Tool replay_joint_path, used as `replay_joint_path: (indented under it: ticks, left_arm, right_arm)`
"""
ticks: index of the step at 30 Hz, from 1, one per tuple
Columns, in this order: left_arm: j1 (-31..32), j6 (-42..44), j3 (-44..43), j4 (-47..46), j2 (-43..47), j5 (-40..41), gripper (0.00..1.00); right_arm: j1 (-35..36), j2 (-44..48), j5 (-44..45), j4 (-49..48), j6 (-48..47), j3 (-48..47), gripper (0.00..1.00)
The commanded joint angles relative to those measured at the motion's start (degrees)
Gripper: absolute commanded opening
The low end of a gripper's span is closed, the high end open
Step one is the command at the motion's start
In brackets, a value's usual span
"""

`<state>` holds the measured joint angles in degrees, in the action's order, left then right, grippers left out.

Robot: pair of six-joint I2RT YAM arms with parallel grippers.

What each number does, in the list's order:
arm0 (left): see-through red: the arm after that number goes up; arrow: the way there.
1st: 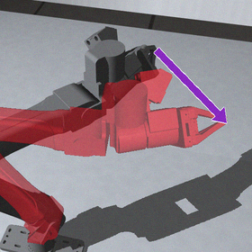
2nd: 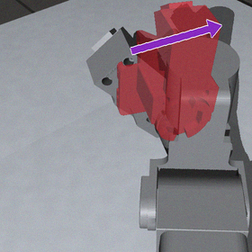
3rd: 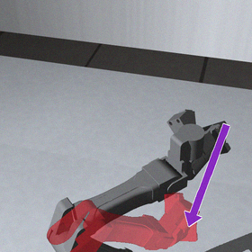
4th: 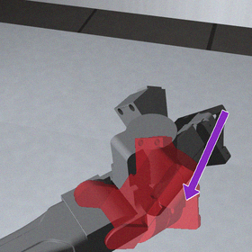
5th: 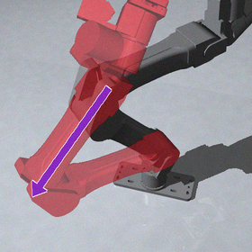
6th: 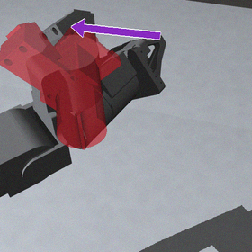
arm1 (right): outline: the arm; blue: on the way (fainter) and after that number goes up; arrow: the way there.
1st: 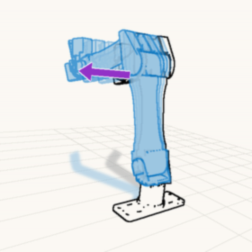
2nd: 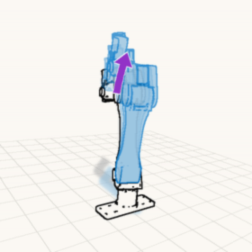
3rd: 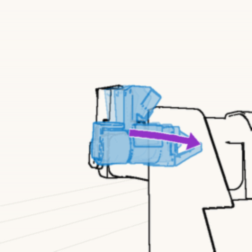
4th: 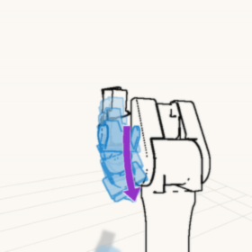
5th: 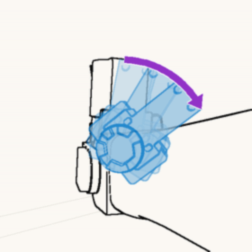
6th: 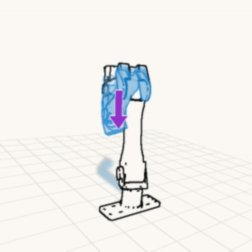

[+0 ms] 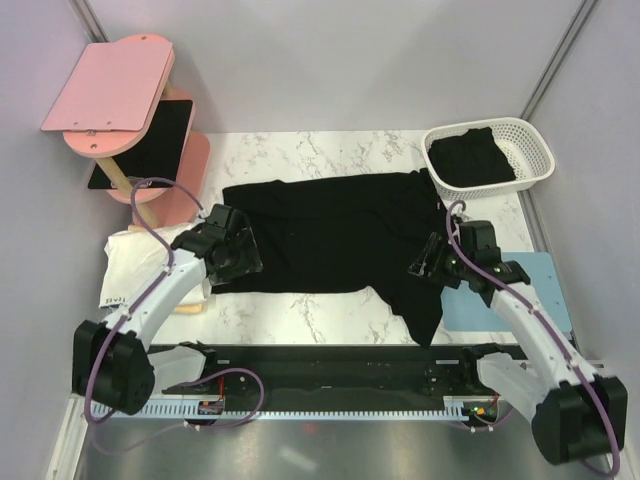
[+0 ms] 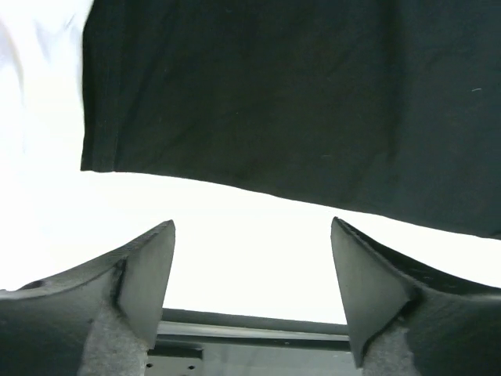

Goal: Fold and stack the t-shirts
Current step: Fold the flattened tshirt in 1/3 of the way, then grap the side of the flattened tshirt closest away from the robot with both arms

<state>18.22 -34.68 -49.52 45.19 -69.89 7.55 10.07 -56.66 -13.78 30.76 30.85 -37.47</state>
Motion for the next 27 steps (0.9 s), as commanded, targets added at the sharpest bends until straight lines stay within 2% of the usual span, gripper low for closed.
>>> replay_joint_path:
  ticks: [1, 6, 12, 18, 27]
  left_arm:
    - [-0.2, -5.9, 2.4, -2.9, 4.8, 1.0, 0.89]
    - [-0.3, -6.9, 4.1, -3.3, 5.2, 0.4, 0.92]
    - [-0.3, -6.5, 5.9, -5.1, 3.9, -0.9, 0.92]
    - [-0.4, -6.3, 6.5, -6.9, 2.3, -1.8, 0.92]
    - [-0.4, -6.1, 6.4, -7.6, 2.0, -2.6, 0.92]
  right_arm:
    - [-0.3, 9.7, -2.4, 7.7, 6.8, 3.0, 0.66]
    - [-0.3, 18.4, -4.2, 17.7, 9.0, 5.5, 0.73]
    - [-0.2, 27.6, -2.4, 26.7, 7.3, 8.7, 0.75]
    - [-0.2, 31.5, -3.5, 28.9, 7.5, 10.7, 0.74]
    - [-0.1, 38.7, -1.1, 37.8, 16.3, 9.8, 0.77]
